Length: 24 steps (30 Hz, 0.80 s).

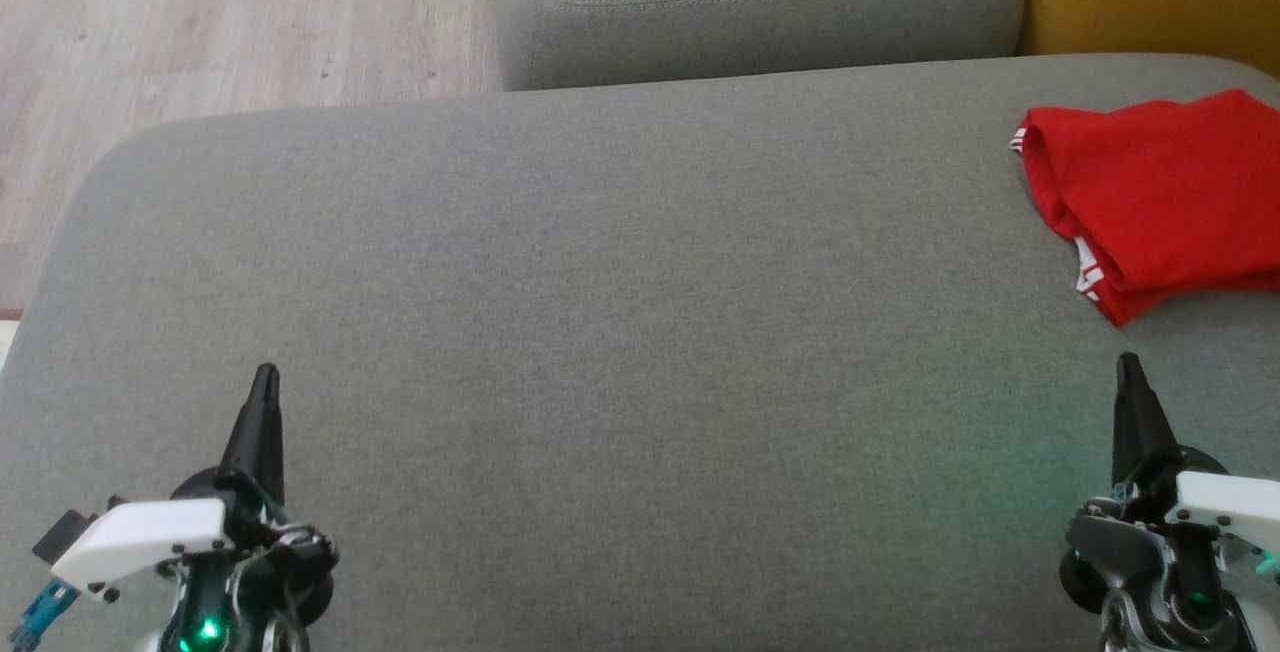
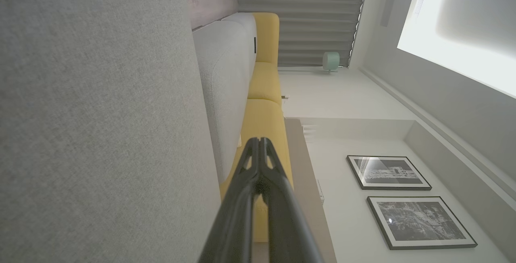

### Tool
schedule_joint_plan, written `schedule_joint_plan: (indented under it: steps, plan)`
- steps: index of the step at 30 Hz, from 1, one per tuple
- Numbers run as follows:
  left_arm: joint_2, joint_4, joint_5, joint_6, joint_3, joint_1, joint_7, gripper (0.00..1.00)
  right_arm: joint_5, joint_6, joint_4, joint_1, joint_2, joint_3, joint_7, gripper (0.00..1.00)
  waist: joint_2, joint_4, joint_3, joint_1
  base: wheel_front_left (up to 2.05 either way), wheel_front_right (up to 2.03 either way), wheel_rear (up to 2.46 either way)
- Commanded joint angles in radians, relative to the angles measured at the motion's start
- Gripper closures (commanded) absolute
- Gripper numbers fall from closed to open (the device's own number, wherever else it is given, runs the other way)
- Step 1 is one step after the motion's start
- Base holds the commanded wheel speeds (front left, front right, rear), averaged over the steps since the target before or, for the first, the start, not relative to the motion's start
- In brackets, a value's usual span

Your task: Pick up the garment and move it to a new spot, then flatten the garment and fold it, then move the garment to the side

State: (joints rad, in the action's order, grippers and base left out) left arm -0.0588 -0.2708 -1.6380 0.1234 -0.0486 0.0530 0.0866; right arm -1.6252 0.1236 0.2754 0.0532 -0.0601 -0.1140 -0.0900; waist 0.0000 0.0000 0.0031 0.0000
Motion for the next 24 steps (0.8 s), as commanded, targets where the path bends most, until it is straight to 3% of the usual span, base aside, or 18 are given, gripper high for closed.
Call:
schedule_joint_plan:
  steps: [1, 24]
  plan:
    - [-0.009, 0.027, 0.009, 0.007, -0.04, 0.053, 0.007, 1.0, 0.004, 0.007, -0.032, 0.053, -0.002, 0.016, -0.011, 1.0, 0.0, 0.0, 0.0, 0.0, 0.0, 0.0, 0.0]
    - [-0.004, 0.026, 0.015, 0.007, -0.048, 0.053, 0.013, 1.0, 0.008, 0.007, -0.031, 0.054, 0.002, 0.011, -0.015, 1.0, 0.0, 0.0, 0.0, 0.0, 0.0, 0.0, 0.0]
